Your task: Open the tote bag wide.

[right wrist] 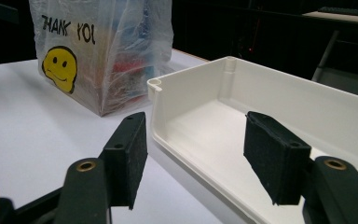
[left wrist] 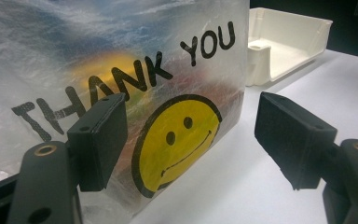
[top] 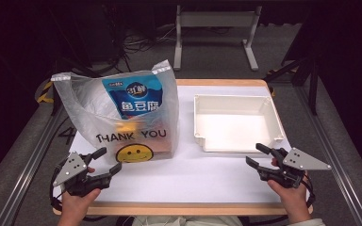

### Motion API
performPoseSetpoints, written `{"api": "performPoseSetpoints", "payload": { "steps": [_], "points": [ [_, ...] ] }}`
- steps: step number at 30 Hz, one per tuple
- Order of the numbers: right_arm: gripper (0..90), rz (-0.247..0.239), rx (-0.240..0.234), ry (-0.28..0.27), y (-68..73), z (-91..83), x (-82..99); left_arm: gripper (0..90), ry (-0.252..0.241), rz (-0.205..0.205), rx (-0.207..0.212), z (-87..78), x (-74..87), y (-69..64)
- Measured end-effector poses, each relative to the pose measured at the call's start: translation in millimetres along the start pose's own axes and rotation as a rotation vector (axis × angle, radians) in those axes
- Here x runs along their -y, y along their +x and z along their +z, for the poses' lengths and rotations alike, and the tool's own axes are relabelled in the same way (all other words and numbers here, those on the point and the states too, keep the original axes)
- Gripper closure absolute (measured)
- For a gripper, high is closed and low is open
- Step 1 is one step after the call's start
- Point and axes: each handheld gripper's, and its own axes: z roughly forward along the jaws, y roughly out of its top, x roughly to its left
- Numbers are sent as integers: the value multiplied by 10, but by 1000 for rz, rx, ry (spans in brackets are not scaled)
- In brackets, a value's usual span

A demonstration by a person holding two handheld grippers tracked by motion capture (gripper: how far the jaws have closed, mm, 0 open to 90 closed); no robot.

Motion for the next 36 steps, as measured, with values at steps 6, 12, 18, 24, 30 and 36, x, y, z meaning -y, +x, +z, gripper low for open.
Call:
{"api": "performPoseSetpoints", "payload": {
  "steps": [6,12,18,24,30,36],
  "points": [
    [387,-5,-4,13,13,40,5,238,6,12,-21,-79,-95,6],
    [380,-5,-10,18,30,67,6,230,-1,-6,-29,-178,-160,72],
    [372,-6,-11,21,38,72,5,199,-14,-74,-57,-297,-256,194],
    [360,-10,-21,23,52,104,10,138,-42,-112,-109,-417,-316,356],
    [350,-12,-24,27,68,124,7,111,-50,-155,-118,-413,-354,563],
    [348,-13,-25,29,79,136,4,110,-65,-192,-123,-332,-399,836]
  ]
}}
